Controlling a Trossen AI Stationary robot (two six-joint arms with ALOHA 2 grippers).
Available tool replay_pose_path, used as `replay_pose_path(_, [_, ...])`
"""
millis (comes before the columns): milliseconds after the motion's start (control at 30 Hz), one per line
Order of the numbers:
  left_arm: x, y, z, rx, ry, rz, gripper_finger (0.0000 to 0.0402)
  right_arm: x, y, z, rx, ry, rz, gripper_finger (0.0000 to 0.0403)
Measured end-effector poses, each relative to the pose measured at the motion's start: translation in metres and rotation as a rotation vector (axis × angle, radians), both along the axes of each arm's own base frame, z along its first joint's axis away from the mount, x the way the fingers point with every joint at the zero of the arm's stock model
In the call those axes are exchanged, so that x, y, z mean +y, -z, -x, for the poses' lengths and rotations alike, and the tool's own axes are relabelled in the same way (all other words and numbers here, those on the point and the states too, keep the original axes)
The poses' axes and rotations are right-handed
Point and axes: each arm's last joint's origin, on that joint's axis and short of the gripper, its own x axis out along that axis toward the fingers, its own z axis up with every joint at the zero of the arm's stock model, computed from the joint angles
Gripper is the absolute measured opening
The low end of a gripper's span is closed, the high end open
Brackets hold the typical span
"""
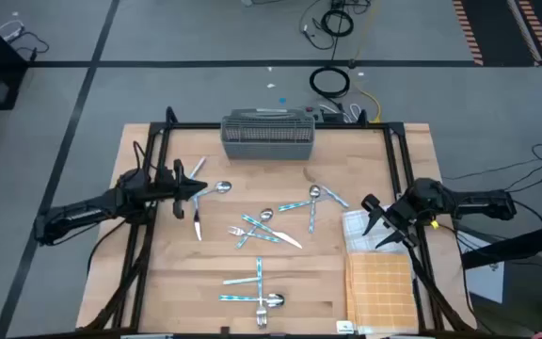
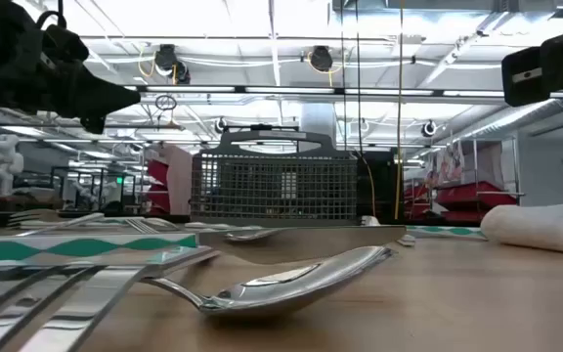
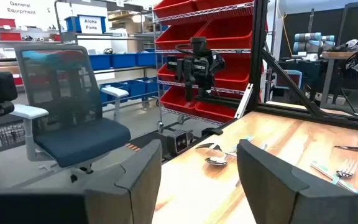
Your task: Sort silverware
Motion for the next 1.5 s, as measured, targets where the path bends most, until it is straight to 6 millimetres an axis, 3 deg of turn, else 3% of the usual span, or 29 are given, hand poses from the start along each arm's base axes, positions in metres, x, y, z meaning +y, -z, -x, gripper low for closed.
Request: replay_pose_path(1500, [0.0000,0.0000,0.0000,0.000,0.000,0.000,0.0013,0.0000,-0.0021,0.0002,-0.023,0.000,-0.001,0.0196])
